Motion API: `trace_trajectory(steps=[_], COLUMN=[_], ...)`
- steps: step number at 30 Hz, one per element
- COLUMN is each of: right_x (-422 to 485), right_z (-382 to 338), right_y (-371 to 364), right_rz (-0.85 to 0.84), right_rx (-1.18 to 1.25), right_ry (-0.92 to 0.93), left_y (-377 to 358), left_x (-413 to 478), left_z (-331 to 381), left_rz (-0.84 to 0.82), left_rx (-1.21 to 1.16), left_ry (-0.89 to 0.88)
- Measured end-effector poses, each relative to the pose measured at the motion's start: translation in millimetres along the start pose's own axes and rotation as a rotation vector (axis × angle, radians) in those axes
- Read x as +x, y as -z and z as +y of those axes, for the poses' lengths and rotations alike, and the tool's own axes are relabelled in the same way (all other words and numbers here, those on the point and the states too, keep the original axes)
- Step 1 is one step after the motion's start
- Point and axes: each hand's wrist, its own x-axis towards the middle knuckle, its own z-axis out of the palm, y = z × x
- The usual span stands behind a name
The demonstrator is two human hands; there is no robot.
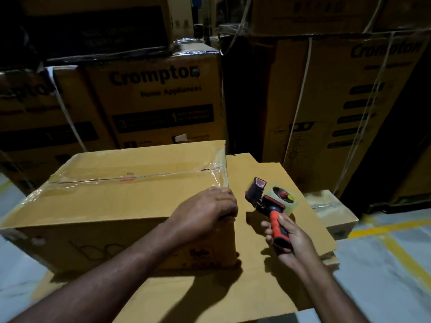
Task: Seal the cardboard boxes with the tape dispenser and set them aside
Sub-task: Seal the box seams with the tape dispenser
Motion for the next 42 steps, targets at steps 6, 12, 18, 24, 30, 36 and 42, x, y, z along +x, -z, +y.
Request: trace_trajectory(steps=[6, 12, 18, 24, 30, 36, 42], right_x=[51.0, 93.8, 105.9, 0.6, 14.0, 16.1, 10.1], right_z=[31.3, 58.2, 21.2, -1.4, 17.0, 20.0, 22.4], right_y=[-34.0, -32.5, -58.2, -143.9, -157.6, -156.9, -154.3], right_rz=[0.062, 0.126, 0.287, 0.074, 0.246, 0.245, 0.358], right_rx=[-0.299, -0.943, -1.746, -0.995, -1.233, -1.448, -1.6], right_ry=[0.056, 0.14, 0.178, 0.717, 0.675, 0.856, 0.906], left_y=[5.0, -14.7, -22.9, 13.9, 12.0, -9.8, -15.6], left_x=[-20.0, -5.9, 13.3, 24.5, 56.1, 112.4, 154.4], left_z=[-16.0, -23.4, -13.2, -47.6, -49.2, -81.8, -123.7], left_rz=[0.059, 0.067, 0.031, -0.151, 0.117, -0.281, -0.273], left_rx=[0.059, 0.177, 0.025, -0.674, -0.347, 0.021, 0.066], left_ry=[0.08, 0.099, 0.184, 0.441, 0.56, 0.58, 0.632])
